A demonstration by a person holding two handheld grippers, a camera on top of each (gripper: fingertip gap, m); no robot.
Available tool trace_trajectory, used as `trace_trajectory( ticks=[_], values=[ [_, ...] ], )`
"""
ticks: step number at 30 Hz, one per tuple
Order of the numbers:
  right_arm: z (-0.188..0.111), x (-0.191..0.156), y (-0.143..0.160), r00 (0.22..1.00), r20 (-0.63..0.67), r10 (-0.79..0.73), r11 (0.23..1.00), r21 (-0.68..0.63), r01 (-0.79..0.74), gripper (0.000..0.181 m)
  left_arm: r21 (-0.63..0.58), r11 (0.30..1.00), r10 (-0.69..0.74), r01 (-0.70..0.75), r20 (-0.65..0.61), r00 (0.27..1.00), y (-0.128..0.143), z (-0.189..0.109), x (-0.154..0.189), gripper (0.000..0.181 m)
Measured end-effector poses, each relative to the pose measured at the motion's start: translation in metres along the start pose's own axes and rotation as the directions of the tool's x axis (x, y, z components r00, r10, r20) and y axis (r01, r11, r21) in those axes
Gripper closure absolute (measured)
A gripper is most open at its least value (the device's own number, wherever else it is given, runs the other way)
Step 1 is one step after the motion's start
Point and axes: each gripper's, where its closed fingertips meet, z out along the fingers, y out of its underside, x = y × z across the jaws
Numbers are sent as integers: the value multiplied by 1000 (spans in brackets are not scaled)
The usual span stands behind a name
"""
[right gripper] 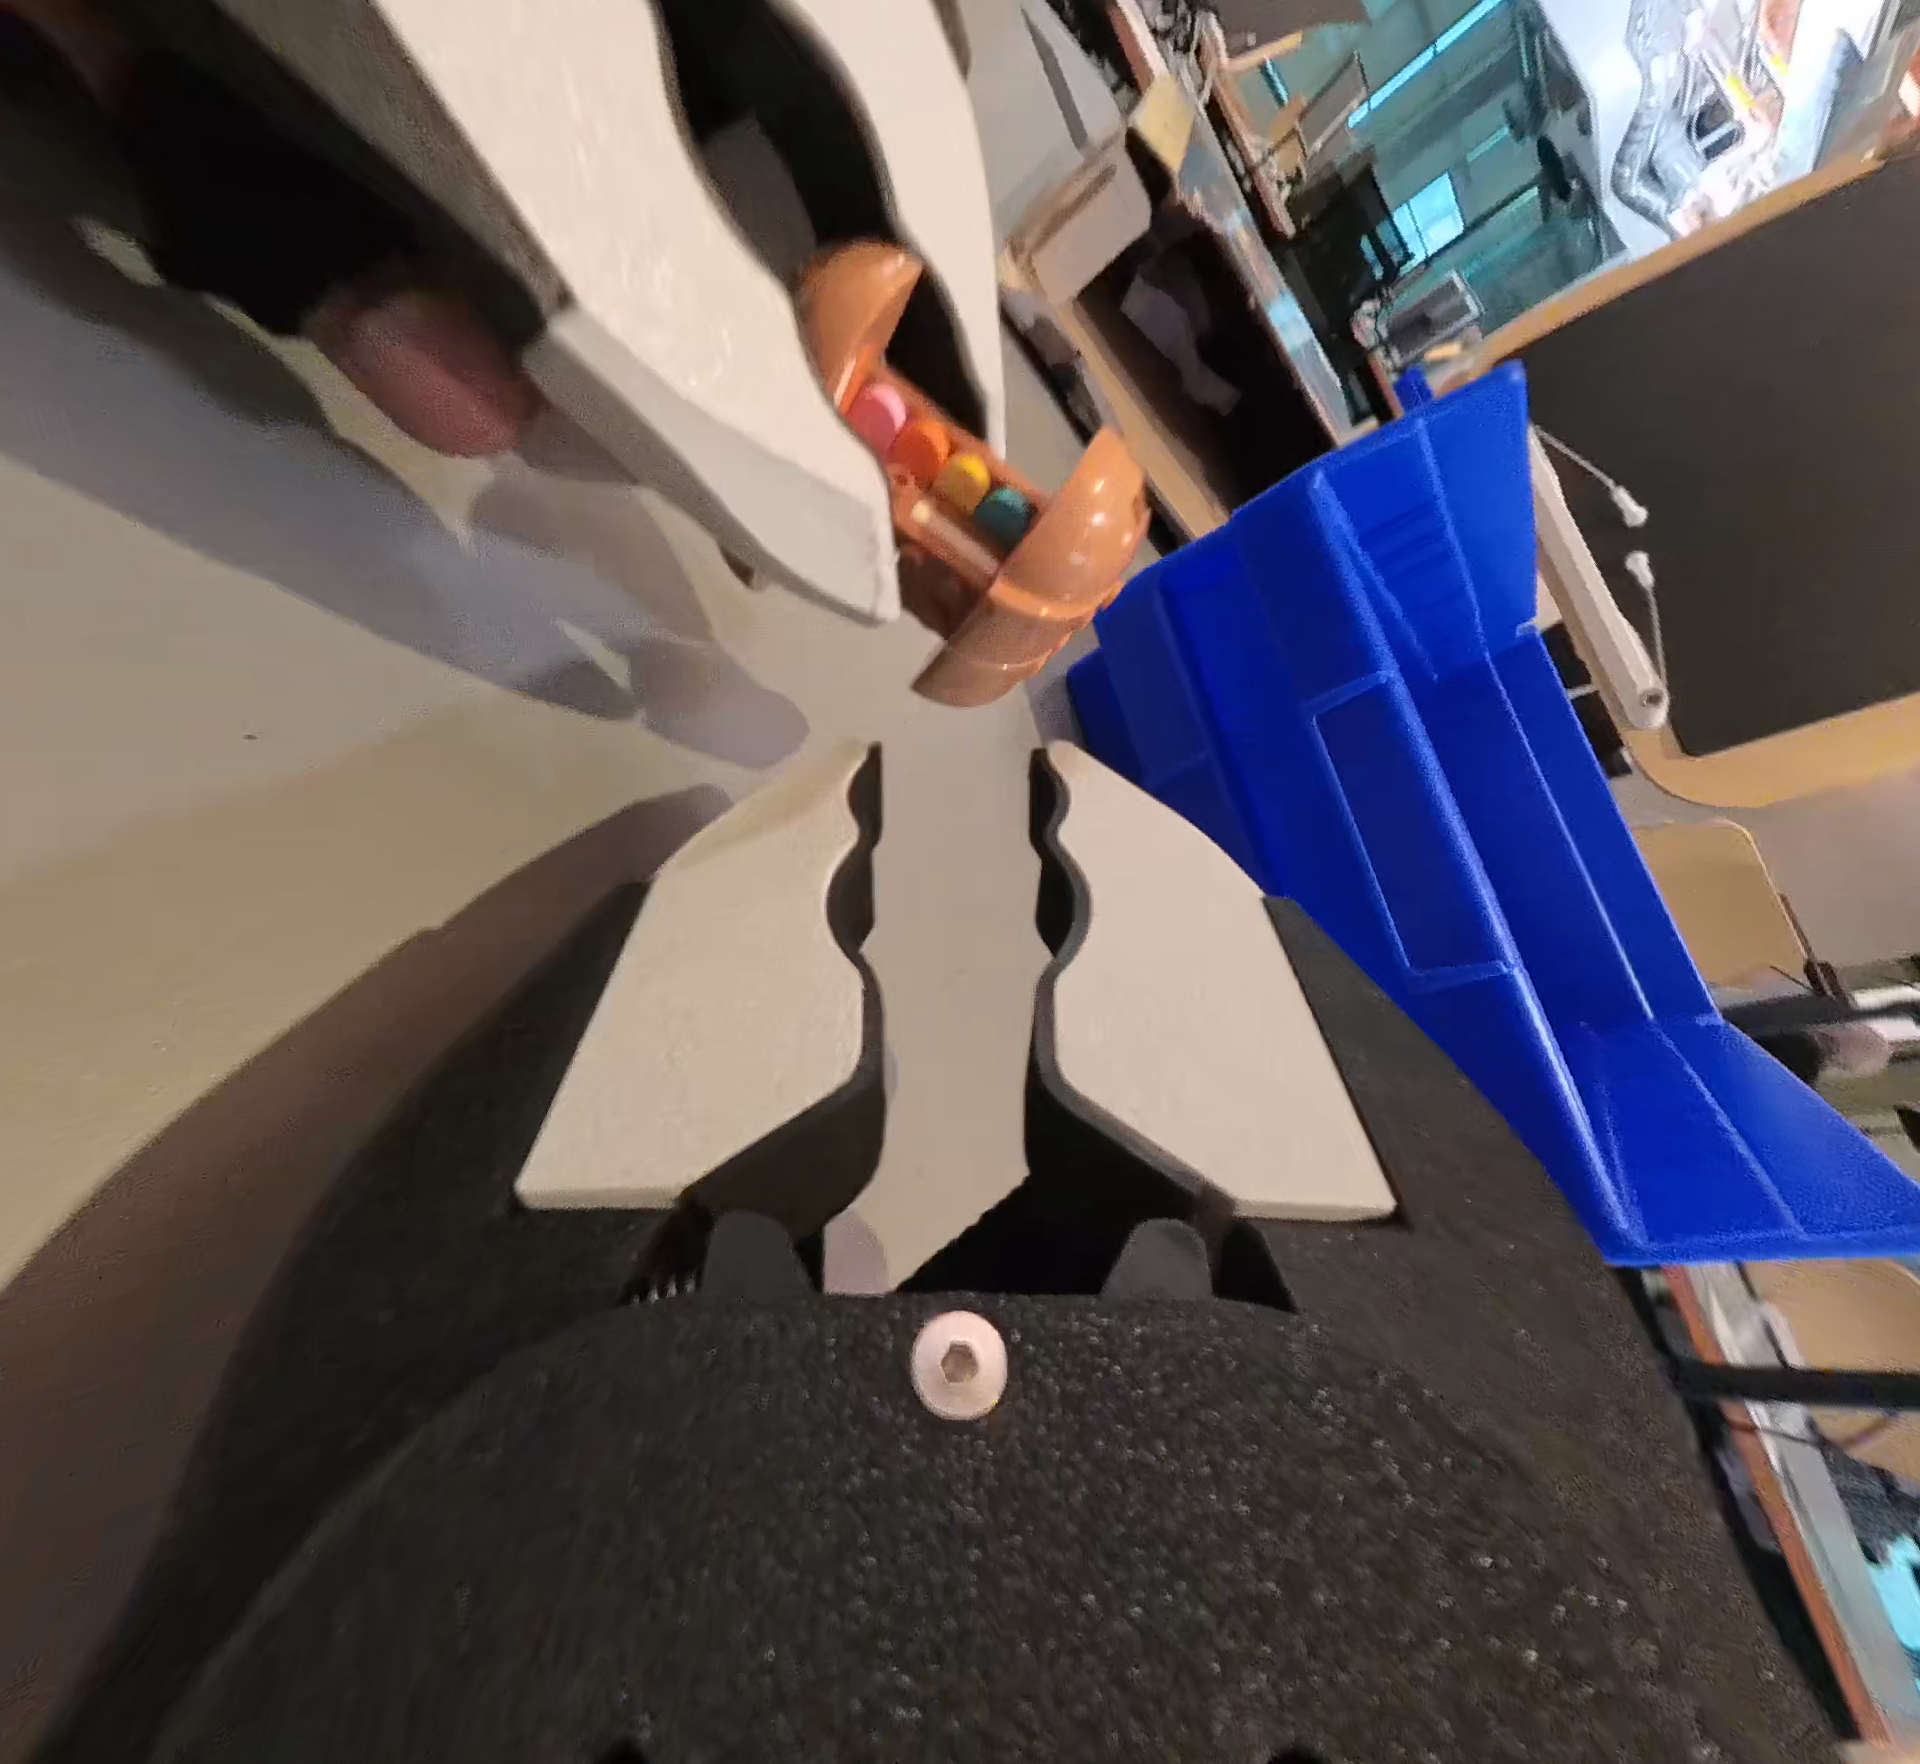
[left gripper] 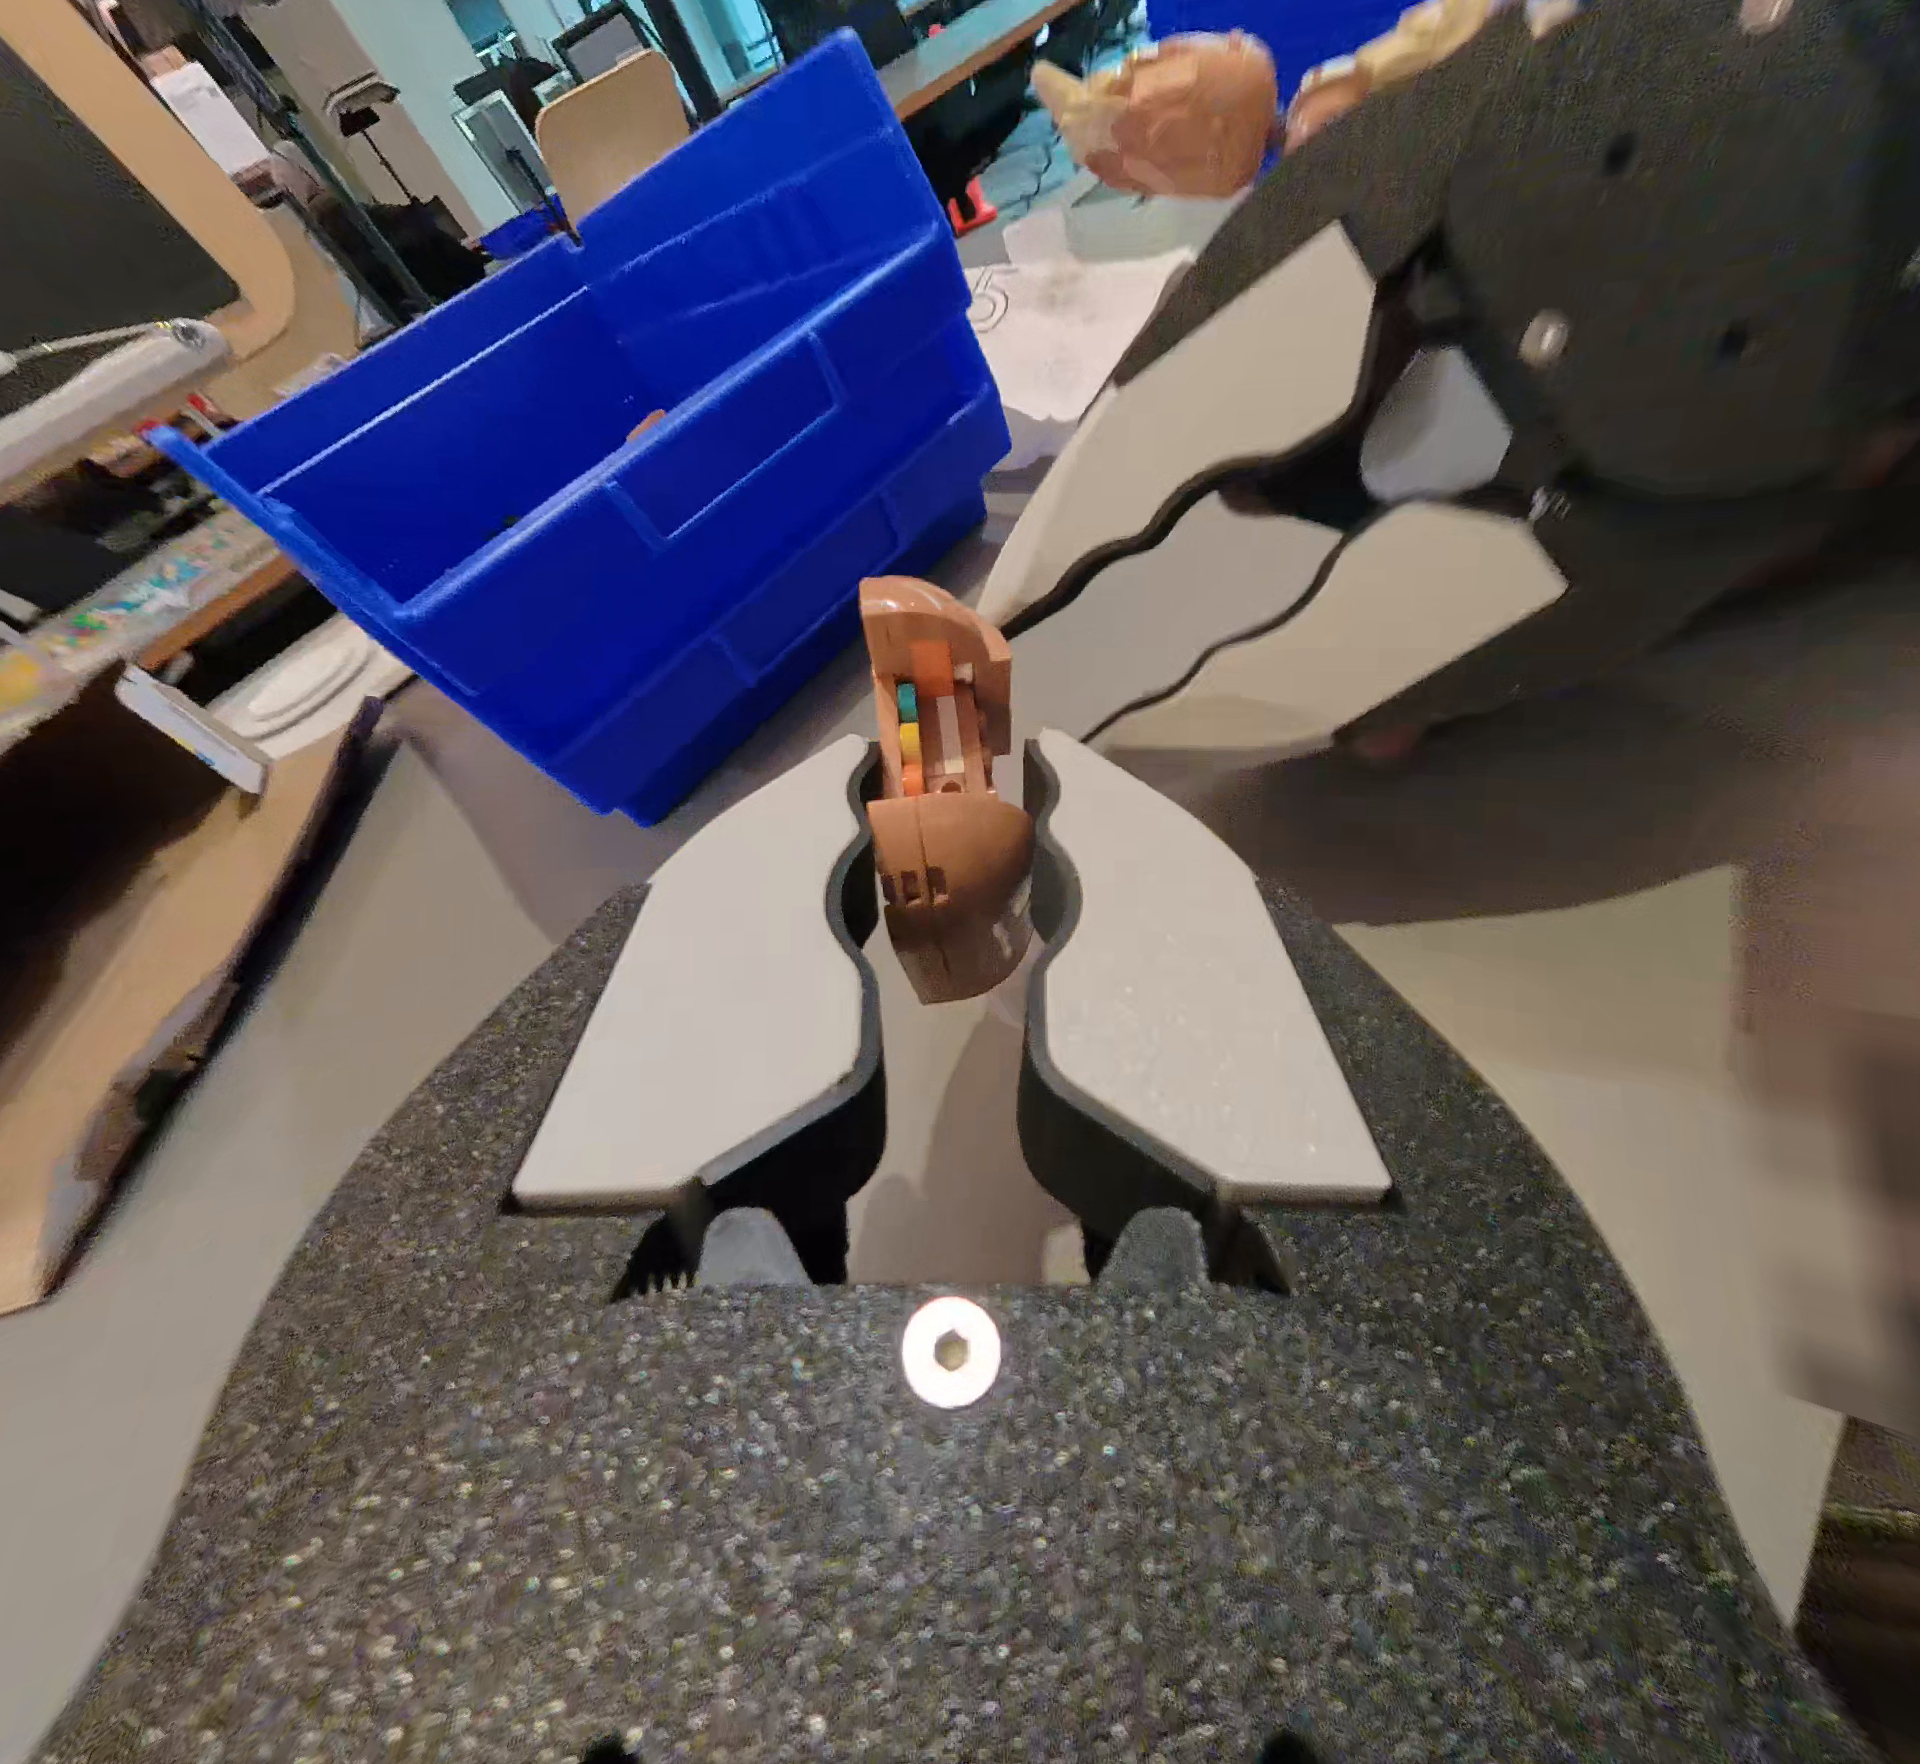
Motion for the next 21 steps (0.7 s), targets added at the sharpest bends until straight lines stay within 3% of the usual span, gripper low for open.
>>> trace_trajectory(
  ticks=[5, 9, 21],
  values=[
    [7, 2, -1, 1000, -25, 9, 999, -30, -9, 143, 46, 992, -114, 116, -45, 992, -7, -3, -2, 156],
    [10, 7, -3, 998, -50, 40, 999, -31, -42, 143, 46, 992, -114, 116, -52, 992, -9, -2, 1, 156],
    [16, 10, -2, 994, -60, 92, 993, -70, -96, 138, -18, 975, 224, -224, 51, 973, -6, 3, 16, 157]
  ],
)
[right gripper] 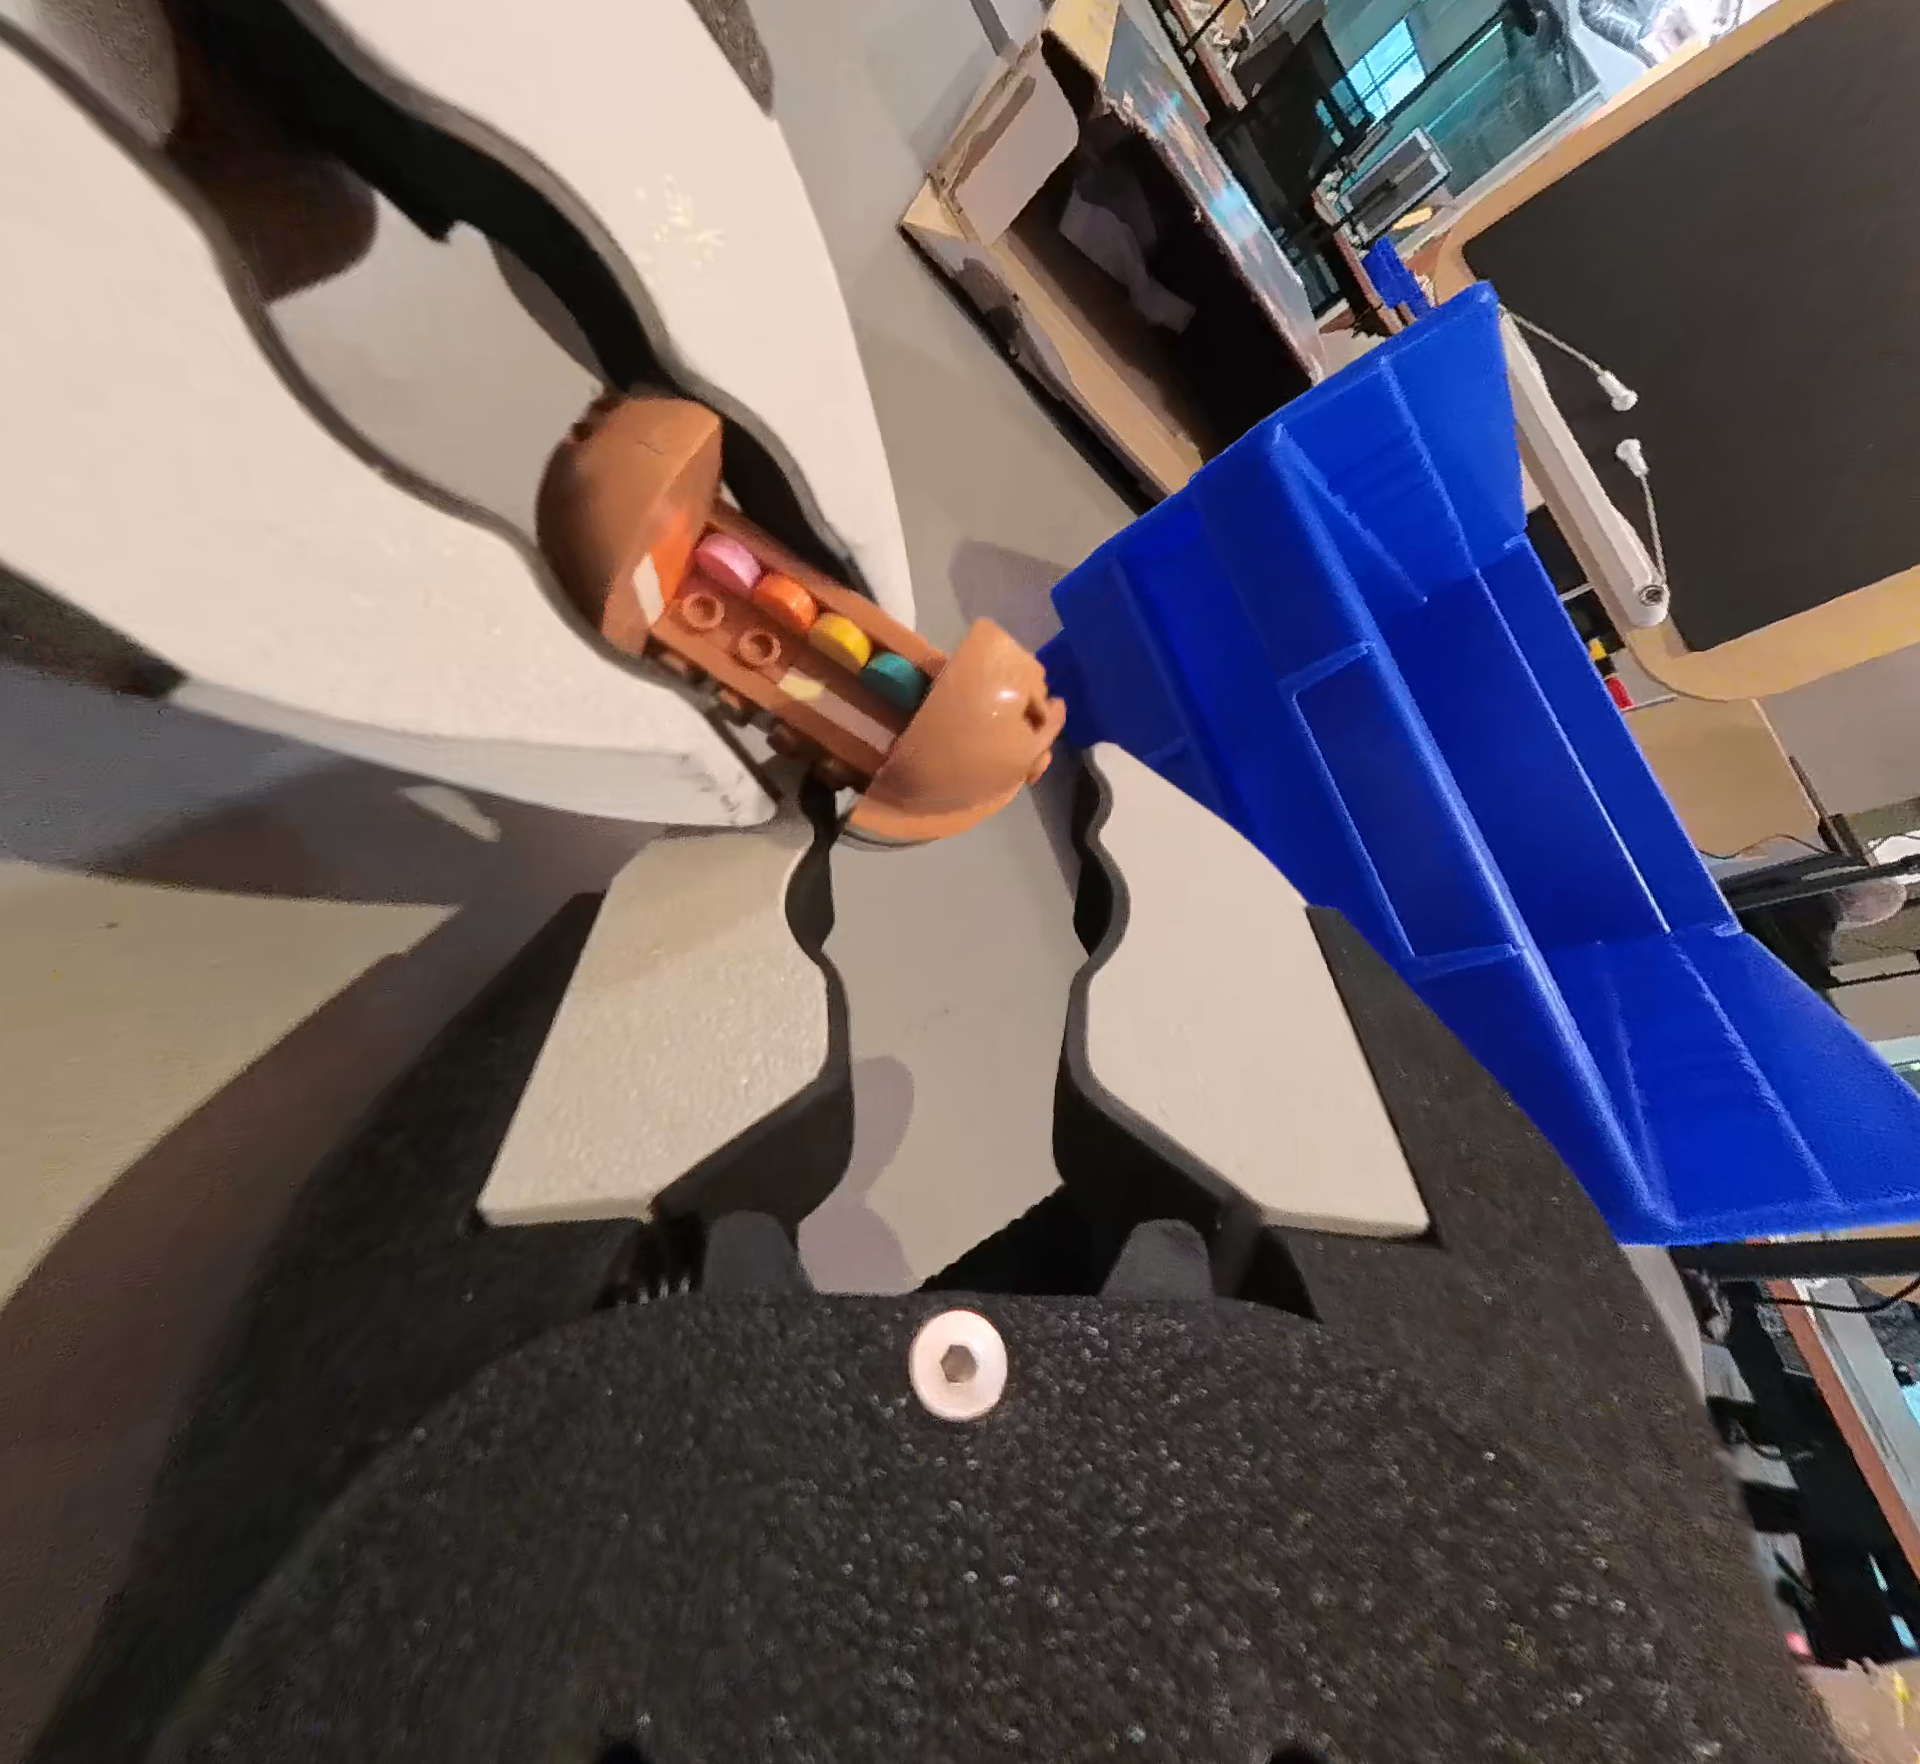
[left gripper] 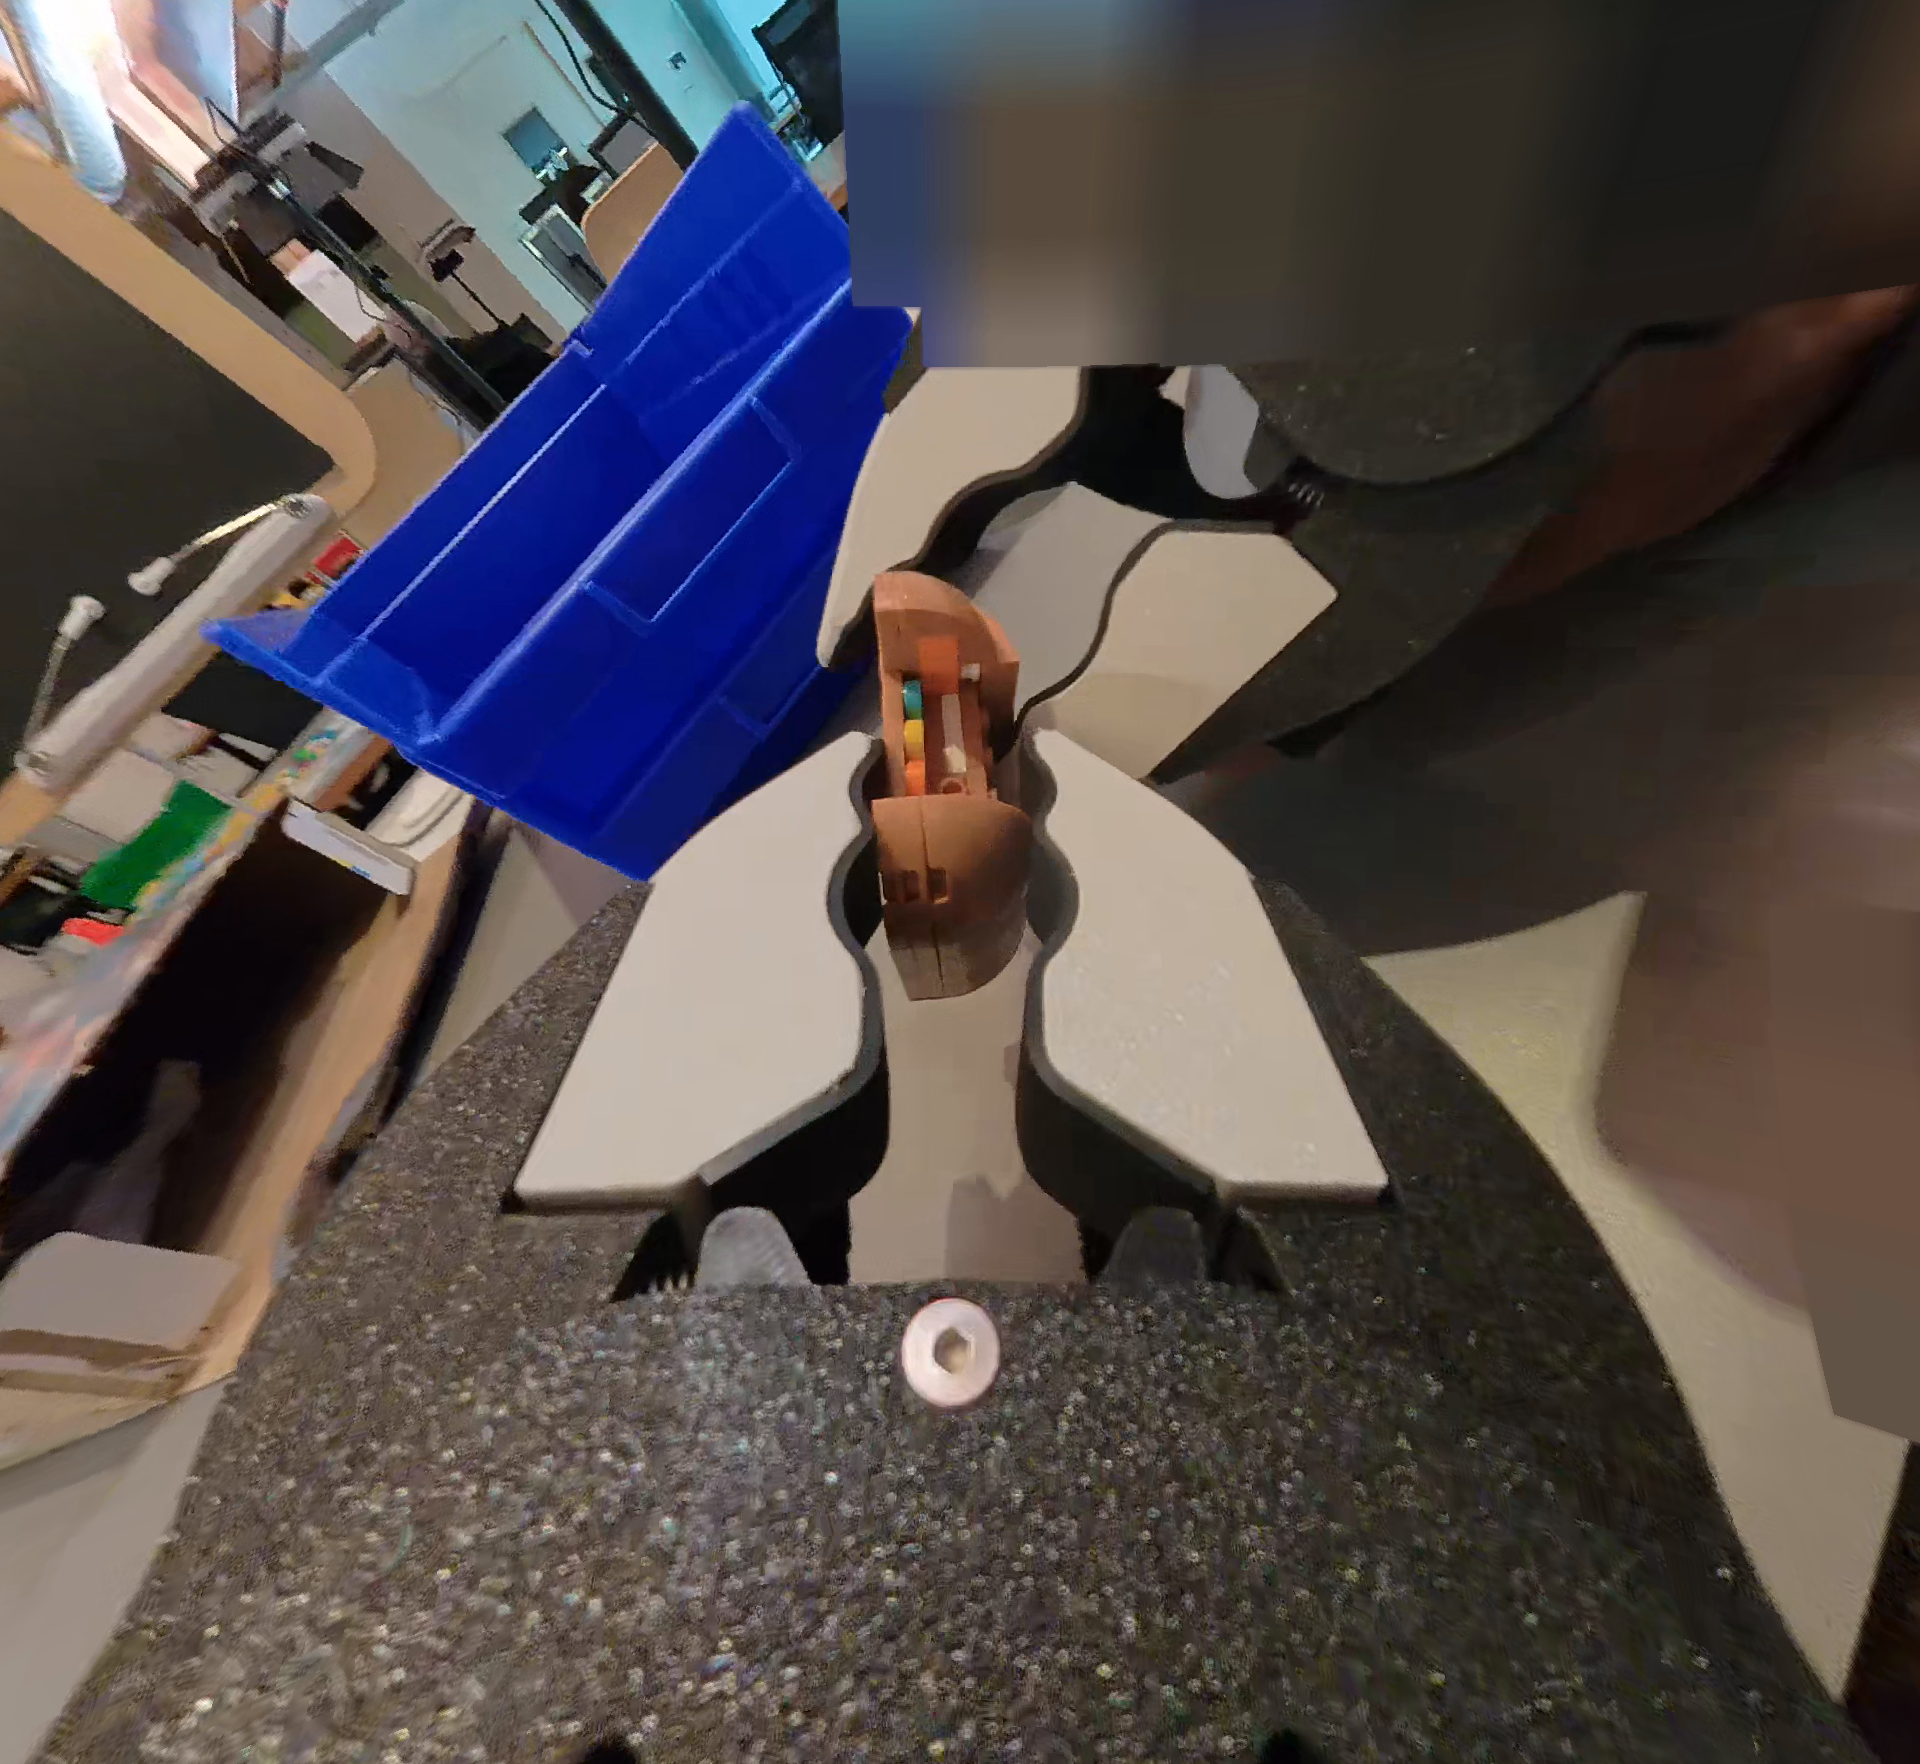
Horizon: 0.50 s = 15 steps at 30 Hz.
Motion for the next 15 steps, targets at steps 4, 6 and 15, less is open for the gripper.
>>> trace_trajectory(
  ticks=[4, 6, 15],
  values=[
    [-1, -6, -1, 1000, 29, -5, 1000, 6, 5, 153, 20, 1000, 18, -18, 1, 1000, -4, -2, 2, 157],
    [-2, -7, -1, 999, 44, -12, 1000, 4, 11, 153, 22, 1000, 15, -14, -14, 1000, -4, -2, 3, 157],
    [-11, -19, 1, 984, 117, -137, 991, 10, 137, 153, 40, 999, 29, -23, -147, 989, 0, -10, 14, 155]
  ],
)
